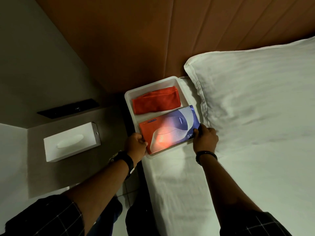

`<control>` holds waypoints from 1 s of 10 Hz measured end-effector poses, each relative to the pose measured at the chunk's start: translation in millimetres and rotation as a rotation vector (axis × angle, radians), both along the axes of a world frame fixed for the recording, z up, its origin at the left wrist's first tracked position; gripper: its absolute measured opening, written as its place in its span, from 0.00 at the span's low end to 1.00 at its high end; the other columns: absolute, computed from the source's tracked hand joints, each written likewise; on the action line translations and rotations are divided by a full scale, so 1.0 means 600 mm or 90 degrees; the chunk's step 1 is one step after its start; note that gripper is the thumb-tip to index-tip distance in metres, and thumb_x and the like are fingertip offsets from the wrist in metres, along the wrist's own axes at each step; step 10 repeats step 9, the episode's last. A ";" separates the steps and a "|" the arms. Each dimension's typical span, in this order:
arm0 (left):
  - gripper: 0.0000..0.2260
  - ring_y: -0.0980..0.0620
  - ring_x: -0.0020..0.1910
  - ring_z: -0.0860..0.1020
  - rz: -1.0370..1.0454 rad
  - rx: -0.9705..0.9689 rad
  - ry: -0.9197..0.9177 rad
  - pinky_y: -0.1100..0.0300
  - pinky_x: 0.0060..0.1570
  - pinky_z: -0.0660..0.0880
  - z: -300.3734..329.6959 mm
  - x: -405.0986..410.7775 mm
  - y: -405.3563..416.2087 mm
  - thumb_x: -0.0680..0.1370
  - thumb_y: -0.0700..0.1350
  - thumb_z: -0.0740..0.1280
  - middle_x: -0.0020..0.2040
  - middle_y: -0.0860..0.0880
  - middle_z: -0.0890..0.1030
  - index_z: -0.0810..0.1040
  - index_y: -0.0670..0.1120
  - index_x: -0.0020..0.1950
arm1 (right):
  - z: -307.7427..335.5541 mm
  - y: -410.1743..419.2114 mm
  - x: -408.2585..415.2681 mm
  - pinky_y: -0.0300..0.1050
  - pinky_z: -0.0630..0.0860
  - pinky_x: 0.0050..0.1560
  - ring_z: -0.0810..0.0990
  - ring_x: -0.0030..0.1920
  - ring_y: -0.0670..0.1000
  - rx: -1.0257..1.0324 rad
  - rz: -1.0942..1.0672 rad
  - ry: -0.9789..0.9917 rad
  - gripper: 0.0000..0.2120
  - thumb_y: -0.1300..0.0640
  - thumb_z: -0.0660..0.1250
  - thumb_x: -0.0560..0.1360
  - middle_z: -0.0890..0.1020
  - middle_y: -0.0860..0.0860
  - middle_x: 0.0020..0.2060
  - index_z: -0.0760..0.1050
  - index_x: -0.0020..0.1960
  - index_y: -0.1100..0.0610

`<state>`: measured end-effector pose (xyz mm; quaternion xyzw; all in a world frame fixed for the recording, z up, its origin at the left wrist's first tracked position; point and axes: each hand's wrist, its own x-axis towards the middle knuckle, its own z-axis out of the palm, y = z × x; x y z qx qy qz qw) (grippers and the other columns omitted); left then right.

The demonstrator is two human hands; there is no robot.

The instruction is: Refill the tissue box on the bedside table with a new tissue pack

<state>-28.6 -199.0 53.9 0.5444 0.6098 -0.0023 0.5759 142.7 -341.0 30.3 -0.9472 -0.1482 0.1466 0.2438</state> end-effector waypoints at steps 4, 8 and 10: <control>0.18 0.47 0.58 0.76 -0.274 0.343 0.021 0.56 0.46 0.79 -0.035 0.015 0.039 0.81 0.51 0.60 0.68 0.45 0.71 0.63 0.53 0.70 | 0.011 0.028 0.020 0.61 0.71 0.56 0.68 0.59 0.65 -0.240 0.213 -0.030 0.28 0.53 0.60 0.78 0.68 0.61 0.59 0.57 0.76 0.44; 0.45 0.42 0.77 0.43 -0.666 0.488 0.151 0.44 0.74 0.49 -0.058 -0.103 0.100 0.74 0.65 0.63 0.79 0.46 0.40 0.40 0.47 0.78 | 0.045 0.067 -0.094 0.59 0.68 0.61 0.67 0.64 0.67 -0.091 0.160 -0.110 0.25 0.55 0.64 0.75 0.68 0.64 0.67 0.68 0.72 0.57; 0.46 0.45 0.76 0.40 -0.617 0.461 0.206 0.47 0.74 0.47 -0.054 -0.181 0.131 0.73 0.68 0.60 0.75 0.49 0.35 0.33 0.49 0.74 | 0.059 0.109 -0.160 0.59 0.69 0.61 0.71 0.61 0.68 0.020 0.193 -0.122 0.24 0.56 0.66 0.74 0.71 0.67 0.64 0.71 0.68 0.62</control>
